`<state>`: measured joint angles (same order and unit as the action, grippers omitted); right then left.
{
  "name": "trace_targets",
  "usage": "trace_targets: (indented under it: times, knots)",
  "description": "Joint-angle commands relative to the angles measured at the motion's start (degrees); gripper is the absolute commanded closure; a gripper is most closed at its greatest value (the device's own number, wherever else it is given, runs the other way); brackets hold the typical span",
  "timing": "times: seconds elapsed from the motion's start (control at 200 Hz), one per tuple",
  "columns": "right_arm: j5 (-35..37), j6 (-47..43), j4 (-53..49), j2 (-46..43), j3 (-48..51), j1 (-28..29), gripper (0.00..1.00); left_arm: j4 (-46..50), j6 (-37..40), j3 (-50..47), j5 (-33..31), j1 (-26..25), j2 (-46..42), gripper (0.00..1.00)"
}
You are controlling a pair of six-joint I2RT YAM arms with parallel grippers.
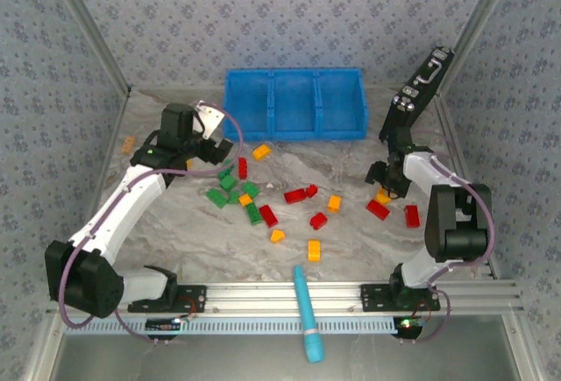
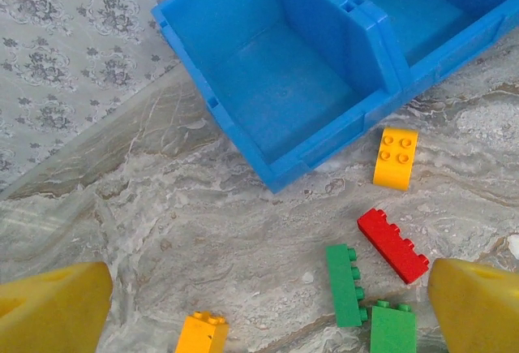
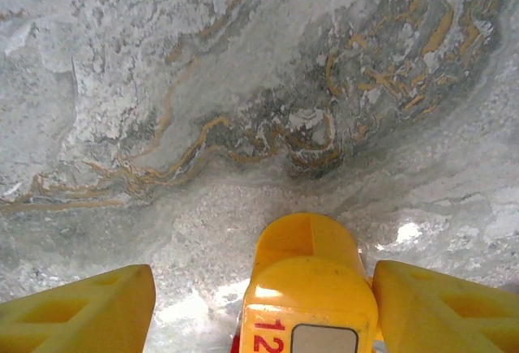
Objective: Sort the legos into containers by color
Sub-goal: Pick up the lego from the middle-right of the table, then place the lego in the container.
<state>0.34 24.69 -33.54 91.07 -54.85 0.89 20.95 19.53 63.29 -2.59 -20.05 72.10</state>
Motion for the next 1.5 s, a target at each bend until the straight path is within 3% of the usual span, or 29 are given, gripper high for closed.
trace_targets:
  times: [0.0, 0.245, 0.5, 0.695, 0.975, 1.22, 1.494]
  knots:
    - [2.61, 1.54, -2.05, 1.84, 0.43, 0.48, 0.28, -0.91, 1.03, -0.16, -0.22, -0.46, -2.26, 0.0]
    - [5.13, 2.21, -2.67, 4.88, -0.05, 1.44, 0.32, -1.2, 1.39, -1.02, -0.53, -0.43, -3.04, 0.0]
    - [6.14, 2.34, -2.34, 5.44, 0.2, 2.02, 0.53, -1.19, 1.48, -1.05, -0.27, -0.44, -2.75, 0.0]
    - [6.97, 1.01, -4.26, 3.91, -3.76, 2.27, 0.61, -1.22, 1.65, -1.43, -0.31, -0.48, -2.92, 0.0]
    - [7.46, -4.72, -7.79, 5.0, -26.89, 8.54, 0.65, 3.32, -1.27, -0.19, -0.73, -0.45, -2.58, 0.0]
    - [5.73, -10.46, 1.79, 19.49, -45.48, 11.81, 0.64, 9.21, -11.22, 1.08, -2.93, -0.17, 0.86, 0.0]
    - [3.01, -12.0, 2.79, 36.47, -61.08, 12.61, 0.64, 10.81, -19.51, 0.06, -1.65, -0.16, 5.13, 0.0]
